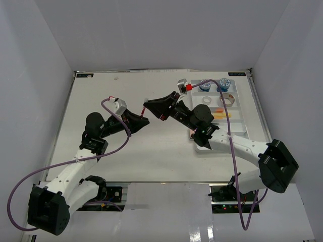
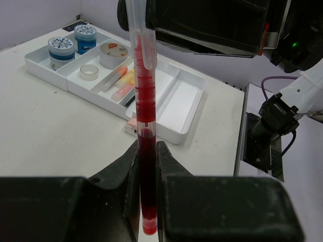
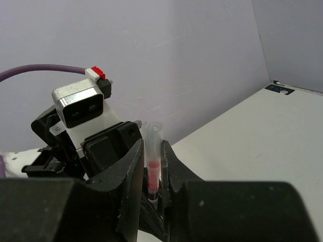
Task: Sort the stationery into containers
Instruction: Close the pen cap on the pen.
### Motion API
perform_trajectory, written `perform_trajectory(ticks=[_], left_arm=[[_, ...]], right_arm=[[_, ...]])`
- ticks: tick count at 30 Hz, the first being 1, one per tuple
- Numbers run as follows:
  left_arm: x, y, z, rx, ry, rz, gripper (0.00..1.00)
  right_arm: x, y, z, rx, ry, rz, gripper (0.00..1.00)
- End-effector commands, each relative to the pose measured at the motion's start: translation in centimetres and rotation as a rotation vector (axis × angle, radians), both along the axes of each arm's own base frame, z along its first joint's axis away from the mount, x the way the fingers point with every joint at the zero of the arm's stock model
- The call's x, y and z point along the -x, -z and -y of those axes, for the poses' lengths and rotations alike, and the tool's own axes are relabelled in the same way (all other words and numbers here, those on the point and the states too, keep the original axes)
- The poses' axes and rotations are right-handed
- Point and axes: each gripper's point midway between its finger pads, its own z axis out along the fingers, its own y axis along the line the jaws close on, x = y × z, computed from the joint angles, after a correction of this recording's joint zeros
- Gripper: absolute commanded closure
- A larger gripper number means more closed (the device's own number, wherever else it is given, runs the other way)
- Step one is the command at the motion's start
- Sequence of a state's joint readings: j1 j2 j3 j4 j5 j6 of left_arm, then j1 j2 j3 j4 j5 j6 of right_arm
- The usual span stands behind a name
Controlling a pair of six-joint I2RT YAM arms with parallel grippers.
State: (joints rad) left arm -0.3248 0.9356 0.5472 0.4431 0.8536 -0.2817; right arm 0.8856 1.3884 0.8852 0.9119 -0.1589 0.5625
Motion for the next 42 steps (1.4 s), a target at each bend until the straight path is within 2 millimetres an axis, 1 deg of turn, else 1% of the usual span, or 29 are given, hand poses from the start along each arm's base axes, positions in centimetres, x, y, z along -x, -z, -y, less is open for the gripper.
perform_trajectory(ticks=[1, 6, 7, 11, 14, 17, 23, 24, 25, 26, 27, 28, 29, 30, 31, 32, 33, 34, 36, 37, 38, 40, 41, 42], left_arm=[[0.6, -2.9, 0.3, 0.071, 0.025, 0.084, 1.00], [0.2, -4.5, 0.7, 0.091, 0.043, 0.123, 0.99], [0.2, -5.1, 0.8, 0.094, 0.046, 0.143, 1.00], [-0.2, -5.6, 1.3, 0.093, 0.057, 0.156, 0.99], [-0.2, -5.7, 1.5, 0.094, 0.066, 0.165, 1.00], [-0.4, -5.6, 1.6, 0.094, 0.066, 0.165, 0.99], [-0.4, -5.5, 1.6, 0.095, 0.065, 0.162, 0.99], [-0.4, -5.7, 1.6, 0.097, 0.062, 0.166, 0.99], [-0.4, -5.7, 1.6, 0.098, 0.062, 0.169, 0.99], [-0.4, -5.7, 1.6, 0.097, 0.062, 0.166, 1.00], [-0.5, -5.7, 1.6, 0.096, 0.062, 0.169, 0.99], [-0.6, -5.7, 1.6, 0.095, 0.061, 0.169, 0.99], [-0.7, -5.7, 1.6, 0.094, 0.061, 0.169, 0.99], [-0.7, -5.9, 1.7, 0.097, 0.063, 0.170, 1.00], [-0.7, -5.8, 1.8, 0.095, 0.072, 0.167, 1.00], [-0.7, -5.8, 1.8, 0.094, 0.079, 0.165, 1.00], [-0.7, -5.7, 1.9, 0.090, 0.087, 0.163, 1.00], [-0.5, -5.9, 2.1, 0.085, 0.105, 0.168, 1.00], [-0.4, -5.3, 2.3, 0.069, 0.127, 0.148, 1.00], [-0.1, -5.4, 2.4, 0.061, 0.157, 0.152, 1.00], [0.0, -5.1, 2.6, 0.054, 0.173, 0.139, 1.00], [0.4, -4.6, 2.7, 0.041, 0.203, 0.118, 1.00], [0.8, -4.3, 2.8, 0.033, 0.233, 0.109, 1.00], [1.0, -3.8, 2.8, 0.022, 0.250, 0.084, 1.00]], right_arm=[[0.6, -1.5, 0.1, -0.039, -0.011, 0.071, 0.80], [0.8, -2.4, 0.2, -0.066, -0.011, 0.106, 0.77], [0.8, -2.9, 0.2, -0.072, -0.011, 0.118, 0.76], [0.6, -3.0, 0.0, -0.053, -0.005, 0.136, 0.74], [0.6, -3.1, 0.2, -0.047, 0.003, 0.150, 0.69], [0.7, -3.3, 0.5, -0.044, 0.013, 0.160, 0.63], [1.0, -3.1, 0.9, -0.026, 0.010, 0.168, 0.44], [1.2, -3.3, 1.0, -0.026, 0.009, 0.173, 0.38], [1.4, -3.2, 1.0, -0.019, 0.005, 0.172, 0.36], [1.6, -3.4, 1.2, -0.014, 0.003, 0.187, 0.30], [1.7, -3.4, 1.3, -0.005, 0.002, 0.193, 0.27], [1.7, -3.0, 1.3, 0.018, -0.002, 0.188, 0.24], [2.2, -3.2, 1.6, 0.027, -0.007, 0.207, 0.17], [2.3, -2.9, 1.7, 0.041, -0.007, 0.206, 0.13], [2.2, -2.3, 1.9, 0.066, -0.006, 0.193, 0.06], [2.5, -2.7, 2.5, 0.066, -0.001, 0.200, 0.02], [2.6, -2.1, 2.8, 0.085, 0.006, 0.198, 0.05], [2.6, -2.0, 3.2, 0.094, 0.014, 0.199, 0.09], [2.5, -1.9, 4.5, 0.128, 0.052, 0.210, 0.10], [2.1, -1.8, 5.1, 0.145, 0.077, 0.213, 0.10], [2.3, -1.8, 5.7, 0.167, 0.083, 0.218, 0.10], [2.1, -2.2, 6.4, 0.205, 0.107, 0.249, 0.10], [2.0, -3.4, 7.0, 0.206, 0.108, 0.275, 0.10], [1.8, -3.3, 7.1, 0.234, 0.098, 0.273, 0.10]])
